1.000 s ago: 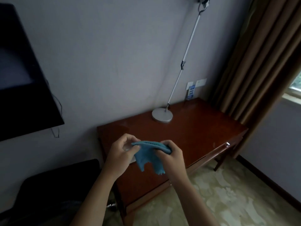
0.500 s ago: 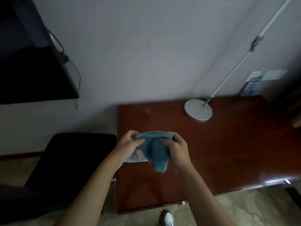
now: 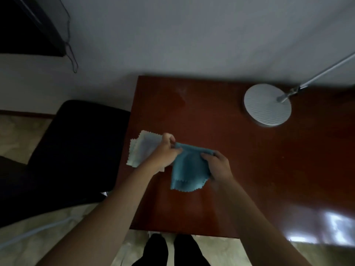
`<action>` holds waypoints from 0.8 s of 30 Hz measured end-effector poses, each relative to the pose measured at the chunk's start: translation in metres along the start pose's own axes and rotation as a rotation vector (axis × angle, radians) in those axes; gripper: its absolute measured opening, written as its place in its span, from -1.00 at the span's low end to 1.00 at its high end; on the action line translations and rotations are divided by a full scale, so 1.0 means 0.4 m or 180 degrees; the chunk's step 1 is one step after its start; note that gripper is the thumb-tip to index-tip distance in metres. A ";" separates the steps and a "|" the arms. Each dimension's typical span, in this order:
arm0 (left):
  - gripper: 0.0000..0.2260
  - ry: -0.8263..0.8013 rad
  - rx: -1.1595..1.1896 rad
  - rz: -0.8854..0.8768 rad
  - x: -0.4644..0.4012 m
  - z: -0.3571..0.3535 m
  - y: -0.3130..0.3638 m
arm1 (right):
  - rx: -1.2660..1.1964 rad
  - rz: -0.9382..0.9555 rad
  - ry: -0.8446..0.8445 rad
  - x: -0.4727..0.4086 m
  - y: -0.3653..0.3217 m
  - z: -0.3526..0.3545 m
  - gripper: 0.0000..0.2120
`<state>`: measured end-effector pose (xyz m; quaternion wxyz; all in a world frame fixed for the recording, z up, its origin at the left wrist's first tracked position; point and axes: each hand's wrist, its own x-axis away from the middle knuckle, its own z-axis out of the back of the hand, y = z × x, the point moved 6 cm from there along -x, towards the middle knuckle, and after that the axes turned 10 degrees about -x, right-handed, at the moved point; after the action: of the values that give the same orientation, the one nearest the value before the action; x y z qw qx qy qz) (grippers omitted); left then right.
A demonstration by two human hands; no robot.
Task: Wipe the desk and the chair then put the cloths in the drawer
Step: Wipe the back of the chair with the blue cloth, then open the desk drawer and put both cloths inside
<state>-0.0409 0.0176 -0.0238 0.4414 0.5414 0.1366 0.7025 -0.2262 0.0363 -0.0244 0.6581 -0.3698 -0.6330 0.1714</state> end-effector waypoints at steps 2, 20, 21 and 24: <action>-0.80 0.0076 -0.0053 -0.0066 -0.039 -0.009 0.005 | 0.0250 0.0096 -0.0003 -0.042 -0.008 0.008 -0.90; -0.85 0.0681 -0.1468 -0.0205 0.127 -0.112 -0.155 | 0.2469 0.1365 -0.0008 0.050 0.165 0.056 -0.73; -0.85 0.0707 -0.1440 -0.0144 0.140 -0.123 -0.167 | 0.2402 0.1290 -0.0033 0.062 0.190 0.066 -0.78; -0.86 0.0713 -0.1359 -0.0026 0.187 -0.163 -0.218 | 0.2327 0.0972 -0.0189 0.102 0.272 0.103 -0.81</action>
<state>-0.0592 0.1439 -0.0589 0.5307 0.3540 0.0353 0.7693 -0.2337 0.1484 -0.0754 0.6948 -0.1959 -0.4866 0.4920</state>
